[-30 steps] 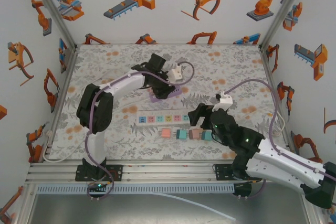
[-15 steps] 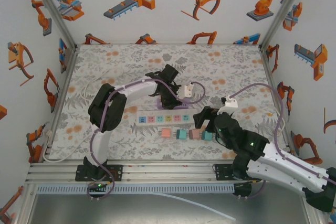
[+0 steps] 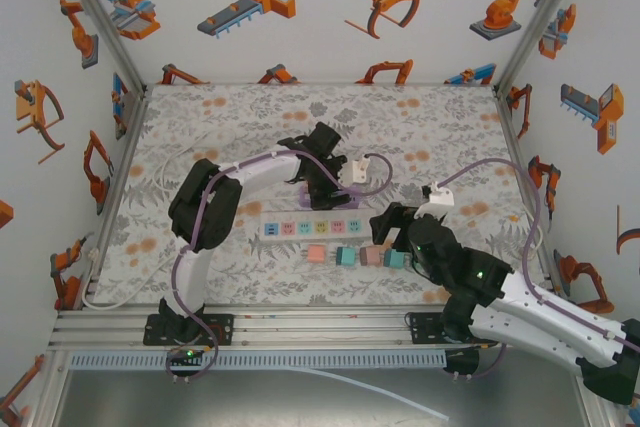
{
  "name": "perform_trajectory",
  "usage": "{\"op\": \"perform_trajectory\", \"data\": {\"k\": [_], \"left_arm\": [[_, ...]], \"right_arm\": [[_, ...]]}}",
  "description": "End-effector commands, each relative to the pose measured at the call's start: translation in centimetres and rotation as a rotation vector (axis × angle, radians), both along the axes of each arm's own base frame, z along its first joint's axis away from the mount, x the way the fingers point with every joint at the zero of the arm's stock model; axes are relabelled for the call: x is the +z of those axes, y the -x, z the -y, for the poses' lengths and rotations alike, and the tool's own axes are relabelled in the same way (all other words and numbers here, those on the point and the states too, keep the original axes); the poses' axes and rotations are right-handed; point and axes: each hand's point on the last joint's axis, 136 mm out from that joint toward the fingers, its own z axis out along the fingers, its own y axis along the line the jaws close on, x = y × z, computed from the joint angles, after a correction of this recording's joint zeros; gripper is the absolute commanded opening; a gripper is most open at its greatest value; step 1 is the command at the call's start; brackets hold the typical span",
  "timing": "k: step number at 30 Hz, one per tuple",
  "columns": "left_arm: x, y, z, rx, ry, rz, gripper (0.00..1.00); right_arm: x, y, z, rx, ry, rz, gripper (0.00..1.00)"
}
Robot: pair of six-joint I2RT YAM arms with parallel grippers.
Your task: Pull the plug off the socket
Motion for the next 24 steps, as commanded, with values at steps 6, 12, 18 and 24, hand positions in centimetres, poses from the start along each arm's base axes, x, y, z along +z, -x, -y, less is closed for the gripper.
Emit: {"op": "perform_trajectory", "data": {"k": [6, 12, 18, 24], "left_arm": [[9.5, -0.9, 1.2, 0.121, 0.234, 0.060, 0.72], [15.8, -1.3, -0.3, 0.316, 0.426, 0.031, 0.71], [19.8, -2.4, -5.2, 0.674, 0.643, -0.116, 0.70], [18.3, -1.5, -11.0, 0.984, 0.699, -0.202, 0.70]], "right_arm": [[3.4, -1.0, -1.0, 0.100, 0.194, 0.170, 0.84], [4.8, -2.9, -3.2, 0.238, 0.343, 0.217, 0.85], [5.4, -5.7, -6.8, 0.501, 0.400, 0.224, 0.77], [4.7, -8.1, -9.9, 0.773, 0.485, 0.264, 0.72]]}}
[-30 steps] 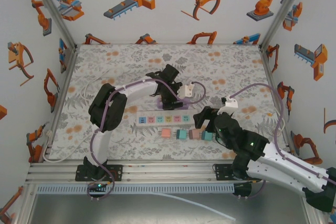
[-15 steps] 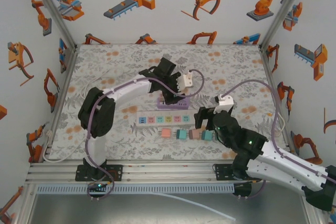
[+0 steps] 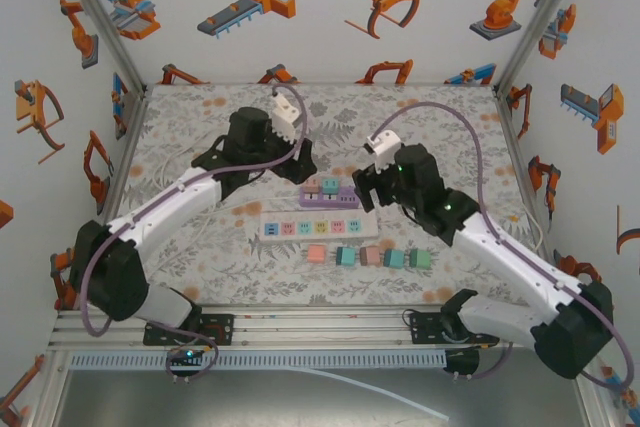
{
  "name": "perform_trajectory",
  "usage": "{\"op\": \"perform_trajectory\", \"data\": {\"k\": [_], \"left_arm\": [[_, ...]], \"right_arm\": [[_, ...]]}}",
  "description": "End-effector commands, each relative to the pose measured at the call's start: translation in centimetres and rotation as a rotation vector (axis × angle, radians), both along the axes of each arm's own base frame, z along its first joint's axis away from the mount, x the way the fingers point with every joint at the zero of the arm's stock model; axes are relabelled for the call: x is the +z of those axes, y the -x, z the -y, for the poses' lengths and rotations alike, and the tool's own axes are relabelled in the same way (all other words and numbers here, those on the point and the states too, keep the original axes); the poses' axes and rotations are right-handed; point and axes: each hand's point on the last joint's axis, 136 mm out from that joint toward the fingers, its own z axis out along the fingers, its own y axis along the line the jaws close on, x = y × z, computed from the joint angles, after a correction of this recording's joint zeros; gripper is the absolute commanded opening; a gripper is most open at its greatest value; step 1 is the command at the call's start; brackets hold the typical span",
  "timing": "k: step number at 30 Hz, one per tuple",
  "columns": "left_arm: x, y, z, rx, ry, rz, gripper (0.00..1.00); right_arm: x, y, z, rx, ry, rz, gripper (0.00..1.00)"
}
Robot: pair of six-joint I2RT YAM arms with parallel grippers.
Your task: Pull the plug off the socket
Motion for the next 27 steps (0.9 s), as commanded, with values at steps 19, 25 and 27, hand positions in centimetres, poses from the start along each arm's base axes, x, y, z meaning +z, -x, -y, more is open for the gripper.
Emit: {"op": "perform_trajectory", "data": {"k": [19, 25, 27], "left_arm": [[-8.1, -1.4, -6.9, 0.424, 0.054, -0.318, 0.69], [-10.7, -2.6, -6.7, 0.412, -0.031, -0.329, 0.68], [-11.5, -2.9, -6.5, 0.407, -0.041, -0.334, 0.68]], "right_arm": [[-5.6, -1.3, -8.9, 0.858, 0.245, 0.238, 0.59], [-8.1, -2.2, -9.7, 0.890, 0.222, 0.171, 0.55], [-9.0, -2.6, -9.9, 0.892, 0.223, 0.150, 0.54]]}}
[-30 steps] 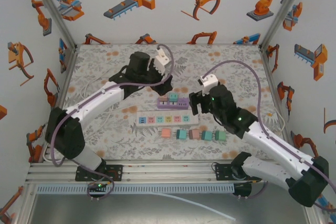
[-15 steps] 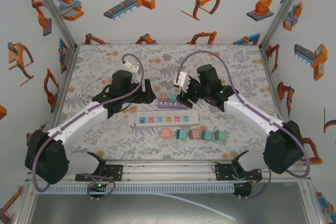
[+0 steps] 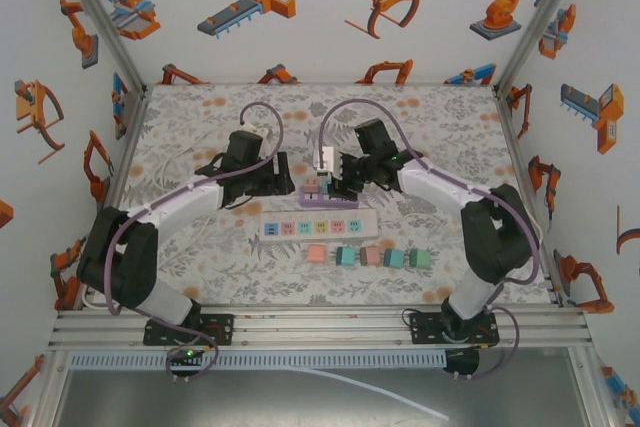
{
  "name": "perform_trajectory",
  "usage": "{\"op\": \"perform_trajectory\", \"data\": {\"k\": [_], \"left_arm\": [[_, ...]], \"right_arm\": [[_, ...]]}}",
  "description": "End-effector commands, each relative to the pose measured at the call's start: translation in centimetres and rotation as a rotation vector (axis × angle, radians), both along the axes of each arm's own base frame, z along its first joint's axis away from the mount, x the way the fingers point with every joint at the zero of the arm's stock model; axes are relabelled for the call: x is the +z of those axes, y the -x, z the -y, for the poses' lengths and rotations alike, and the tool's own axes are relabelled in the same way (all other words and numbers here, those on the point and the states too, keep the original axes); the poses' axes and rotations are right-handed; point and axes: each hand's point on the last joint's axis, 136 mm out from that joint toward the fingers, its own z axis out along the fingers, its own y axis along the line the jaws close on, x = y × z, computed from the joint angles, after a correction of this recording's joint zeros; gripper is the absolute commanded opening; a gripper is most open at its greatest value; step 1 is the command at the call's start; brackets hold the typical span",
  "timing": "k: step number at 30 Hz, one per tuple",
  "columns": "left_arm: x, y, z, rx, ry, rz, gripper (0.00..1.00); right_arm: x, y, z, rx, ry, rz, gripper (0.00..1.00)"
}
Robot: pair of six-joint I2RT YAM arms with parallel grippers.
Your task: Pull the plug off the socket
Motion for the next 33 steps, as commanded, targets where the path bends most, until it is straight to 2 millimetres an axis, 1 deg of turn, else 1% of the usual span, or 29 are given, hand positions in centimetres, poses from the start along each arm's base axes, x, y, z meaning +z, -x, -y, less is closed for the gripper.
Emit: {"op": "perform_trajectory", "data": {"k": [1, 7, 14, 18, 20, 23, 26, 30, 33], "left_arm": [[0.0, -1.0, 0.3, -0.027, -0.019, 0.027, 0.67], [-2.1, -1.2, 0.7, -0.066, -0.062, -0.008, 0.66], [-3.5, -1.5, 1.8, -0.116, -0.051, -0.039, 0.66], [-4.2, -2.0, 2.2, -0.119, -0.046, -0.049, 0.65], [-4.3, -2.1, 2.4, -0.121, -0.043, -0.047, 0.65], [-4.5, -1.9, 2.9, -0.141, -0.028, -0.062, 0.63], [-4.5, -1.6, 2.9, -0.147, -0.023, -0.072, 0.62], [-3.7, -1.2, 3.2, -0.147, 0.023, -0.061, 0.62], [-2.6, -1.3, 3.4, -0.140, 0.067, -0.044, 0.62]], "right_arm": [[0.3, -0.5, -0.8, 0.041, -0.024, 0.008, 0.53], [-0.7, -1.6, -1.3, 0.034, -0.011, 0.000, 0.48], [-2.0, -1.7, -1.4, 0.039, 0.003, -0.034, 0.40], [-2.0, -1.5, -1.5, 0.045, 0.004, -0.043, 0.38], [-1.8, -1.4, -1.5, 0.048, 0.000, -0.045, 0.36], [-1.7, -1.3, -1.6, 0.054, -0.005, -0.048, 0.34], [-1.7, -1.4, -1.6, 0.055, -0.004, -0.051, 0.33], [-1.7, -1.4, -1.6, 0.053, -0.003, -0.049, 0.32], [-1.7, -1.4, -1.5, 0.051, 0.000, -0.049, 0.32]]}}
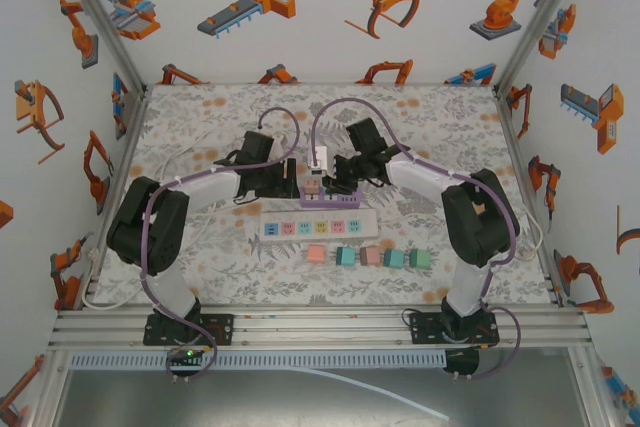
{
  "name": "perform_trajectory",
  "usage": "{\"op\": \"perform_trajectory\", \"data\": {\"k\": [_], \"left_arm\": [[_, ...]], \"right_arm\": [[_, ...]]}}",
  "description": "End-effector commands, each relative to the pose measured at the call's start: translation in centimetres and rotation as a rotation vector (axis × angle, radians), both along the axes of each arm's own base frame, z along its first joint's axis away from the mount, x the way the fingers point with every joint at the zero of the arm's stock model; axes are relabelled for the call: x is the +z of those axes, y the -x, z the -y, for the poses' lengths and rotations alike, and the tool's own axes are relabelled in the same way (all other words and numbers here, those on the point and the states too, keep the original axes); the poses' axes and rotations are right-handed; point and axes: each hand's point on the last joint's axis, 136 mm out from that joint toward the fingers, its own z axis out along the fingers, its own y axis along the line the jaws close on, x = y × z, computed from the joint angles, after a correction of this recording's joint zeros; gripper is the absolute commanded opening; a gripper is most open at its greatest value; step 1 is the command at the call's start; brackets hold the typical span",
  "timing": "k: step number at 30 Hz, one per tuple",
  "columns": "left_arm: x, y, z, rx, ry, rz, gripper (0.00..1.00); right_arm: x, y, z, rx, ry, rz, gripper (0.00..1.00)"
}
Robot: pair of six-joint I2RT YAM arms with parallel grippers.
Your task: Pull the plug off the socket
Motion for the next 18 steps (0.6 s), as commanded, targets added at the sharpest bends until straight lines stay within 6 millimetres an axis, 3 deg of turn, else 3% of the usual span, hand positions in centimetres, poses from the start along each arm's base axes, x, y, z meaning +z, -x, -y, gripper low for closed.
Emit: {"op": "perform_trajectory", "data": {"k": [1, 4, 18], "left_arm": [[2.8, -0.1, 1.3, -0.017, 0.111, 0.037, 0.62], [3.0, -0.2, 1.3, -0.009, 0.112, 0.028, 0.62], [-2.7, 0.8, 0.4, 0.005, 0.003, -0.103, 0.57]], "right_arm": [[0.9, -0.2, -0.5, 0.026, -0.024, 0.007, 0.32], [0.7, -0.1, -0.3, 0.024, -0.019, 0.003, 0.32], [1.3, 0.2, -0.4, 0.030, -0.028, -0.001, 0.27]]}}
